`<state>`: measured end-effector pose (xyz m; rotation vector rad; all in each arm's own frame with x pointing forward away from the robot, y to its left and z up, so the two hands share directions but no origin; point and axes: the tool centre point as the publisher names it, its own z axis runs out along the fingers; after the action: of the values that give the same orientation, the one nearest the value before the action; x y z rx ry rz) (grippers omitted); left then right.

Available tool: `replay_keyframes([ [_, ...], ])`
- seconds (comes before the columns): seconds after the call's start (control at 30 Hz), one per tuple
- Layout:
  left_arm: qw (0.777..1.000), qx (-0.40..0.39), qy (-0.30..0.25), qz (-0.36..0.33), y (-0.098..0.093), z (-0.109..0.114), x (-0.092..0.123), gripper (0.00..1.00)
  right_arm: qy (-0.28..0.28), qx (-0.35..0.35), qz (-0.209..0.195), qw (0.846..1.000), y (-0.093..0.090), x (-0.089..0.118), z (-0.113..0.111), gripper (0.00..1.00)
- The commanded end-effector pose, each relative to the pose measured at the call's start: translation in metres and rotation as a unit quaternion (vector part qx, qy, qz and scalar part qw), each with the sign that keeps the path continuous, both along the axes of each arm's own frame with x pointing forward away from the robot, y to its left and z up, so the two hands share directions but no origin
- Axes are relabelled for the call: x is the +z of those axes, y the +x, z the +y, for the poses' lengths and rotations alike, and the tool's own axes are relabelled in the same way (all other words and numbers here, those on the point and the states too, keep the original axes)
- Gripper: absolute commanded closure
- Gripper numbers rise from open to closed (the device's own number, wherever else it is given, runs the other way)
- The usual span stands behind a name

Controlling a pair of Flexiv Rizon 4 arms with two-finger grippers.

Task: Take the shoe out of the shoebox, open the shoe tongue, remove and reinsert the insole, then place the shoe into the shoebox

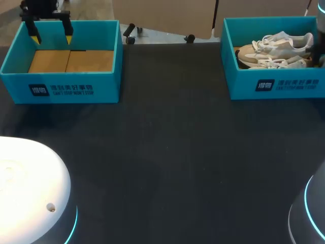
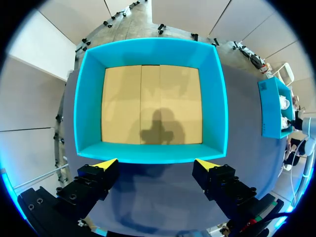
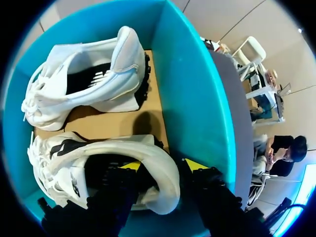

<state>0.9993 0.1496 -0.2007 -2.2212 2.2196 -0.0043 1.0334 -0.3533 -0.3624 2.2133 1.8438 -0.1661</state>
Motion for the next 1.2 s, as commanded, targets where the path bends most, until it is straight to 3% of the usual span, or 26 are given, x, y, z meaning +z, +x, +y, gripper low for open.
replay_keyframes([
  [0.03, 1.000, 0.000, 0.000, 0.001, 0.000, 0.000, 0.000, 0.00, 0.001, 0.000, 0.004, 1.000, 0.004, -0.006, -0.001, 0.51],
  [0.37, 1.000, 0.000, 0.000, 0.001, 0.000, 0.000, 0.000, 0.00, 0.012, -0.007, 0.022, 1.000, 0.001, -0.021, -0.005, 0.59],
  [0.43, 1.000, 0.000, 0.000, 0.001, 0.000, 0.000, 0.000, 0.00, 0.011, -0.009, 0.023, 1.000, 0.001, -0.022, -0.007, 0.76],
  [0.47, 1.000, 0.000, 0.000, 0.001, 0.000, 0.000, 0.000, 0.00, 0.010, -0.010, 0.023, 1.000, 0.000, -0.021, -0.008, 0.93],
  [0.5, 1.000, 0.000, 0.000, 0.001, 0.000, 0.000, 0.000, 0.00, 0.009, -0.010, 0.023, 1.000, 0.000, -0.020, -0.008, 1.00],
  [0.83, 1.000, 0.000, 0.000, 0.001, 0.000, 0.000, 0.000, 0.00, -0.001, -0.001, 0.020, 1.000, -0.008, 0.002, -0.012, 1.00],
  [1.2, 1.000, 0.000, 0.000, 0.001, 0.000, 0.000, 0.000, 0.00, -0.006, 0.019, 0.022, 1.000, -0.014, 0.046, -0.015, 1.00],
])
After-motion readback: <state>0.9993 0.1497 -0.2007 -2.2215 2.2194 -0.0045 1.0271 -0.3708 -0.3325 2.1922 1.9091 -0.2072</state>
